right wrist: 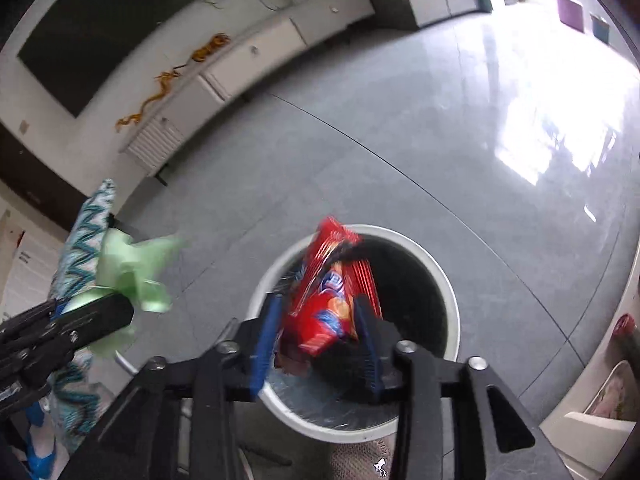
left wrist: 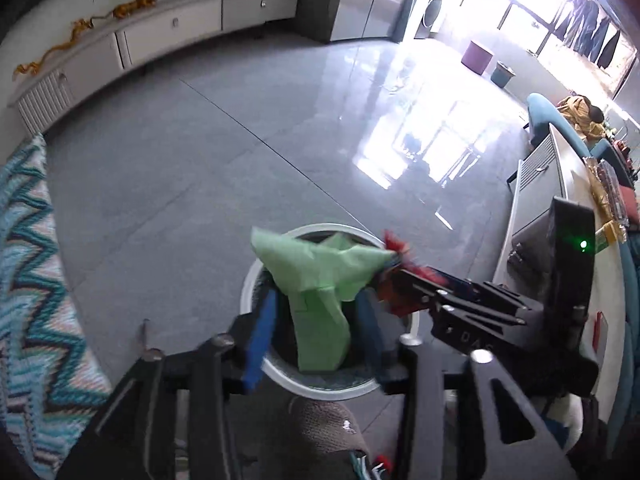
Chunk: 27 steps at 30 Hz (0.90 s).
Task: Collect trash
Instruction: 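Carry both items to the white bin and open both tools to drop them, then move both open tools back over the trash on the rug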
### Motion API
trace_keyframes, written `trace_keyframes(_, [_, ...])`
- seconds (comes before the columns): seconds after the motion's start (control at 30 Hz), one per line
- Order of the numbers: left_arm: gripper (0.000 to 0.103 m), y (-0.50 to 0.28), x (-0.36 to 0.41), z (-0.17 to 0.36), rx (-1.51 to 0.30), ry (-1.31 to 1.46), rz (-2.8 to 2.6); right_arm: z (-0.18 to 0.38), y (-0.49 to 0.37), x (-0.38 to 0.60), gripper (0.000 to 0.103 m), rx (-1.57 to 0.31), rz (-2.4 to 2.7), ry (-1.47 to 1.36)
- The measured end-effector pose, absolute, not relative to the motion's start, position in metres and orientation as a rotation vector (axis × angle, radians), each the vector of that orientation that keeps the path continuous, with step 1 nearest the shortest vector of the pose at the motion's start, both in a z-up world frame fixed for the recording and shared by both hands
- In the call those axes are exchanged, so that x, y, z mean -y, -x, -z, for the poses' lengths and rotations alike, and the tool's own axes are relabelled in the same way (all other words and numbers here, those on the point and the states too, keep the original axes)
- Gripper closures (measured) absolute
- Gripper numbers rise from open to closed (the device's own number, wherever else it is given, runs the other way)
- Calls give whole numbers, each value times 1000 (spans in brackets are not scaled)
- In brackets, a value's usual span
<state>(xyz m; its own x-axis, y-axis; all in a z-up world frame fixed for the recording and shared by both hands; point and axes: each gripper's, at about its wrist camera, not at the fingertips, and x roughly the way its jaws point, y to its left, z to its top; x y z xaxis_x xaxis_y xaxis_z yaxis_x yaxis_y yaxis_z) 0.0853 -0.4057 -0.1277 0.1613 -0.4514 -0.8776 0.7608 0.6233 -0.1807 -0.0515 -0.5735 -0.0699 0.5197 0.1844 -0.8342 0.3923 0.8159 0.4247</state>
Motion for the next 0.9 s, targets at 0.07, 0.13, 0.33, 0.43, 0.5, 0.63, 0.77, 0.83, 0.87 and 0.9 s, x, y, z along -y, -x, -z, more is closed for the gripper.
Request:
trace_keyframes(0.07, [47,-89,409,135,-1128,-314,902,75,56,578,55,-1049,166,-640])
trace_keyframes(0.13, [47,-92,408,140,-1155,-286,915,82,57,586,55,-1058,184,-651])
trace_keyframes(0.33, [47,-85,397,121,-1124,-261,921,67,60,575,55,-1028,206,-675])
trace_keyframes(0.43, [47,-78,386,103,-1076,-251,913,51,59,561,55,-995,201,-676])
trace_keyframes(0.5, [47,-74,378,90,-1041,-244,898,35,66,552,55,-959,191,-674])
trace_keyframes(0.63, [47,-61,346,57,-956,-214,878,-4,84,519,55,-886,181,-651])
trace_keyframes(0.77, [47,-50,310,21,-867,-188,843,-45,107,511,55,-804,172,-625])
trace_keyframes(0.83, [47,-44,290,4,-834,-171,823,-67,118,504,55,-766,162,-608])
trace_keyframes(0.87, [47,-42,283,-4,-819,-160,819,-76,123,498,55,-750,159,-601])
trace_keyframes(0.9, [47,-39,275,-10,-806,-152,815,-84,127,493,55,-736,154,-594])
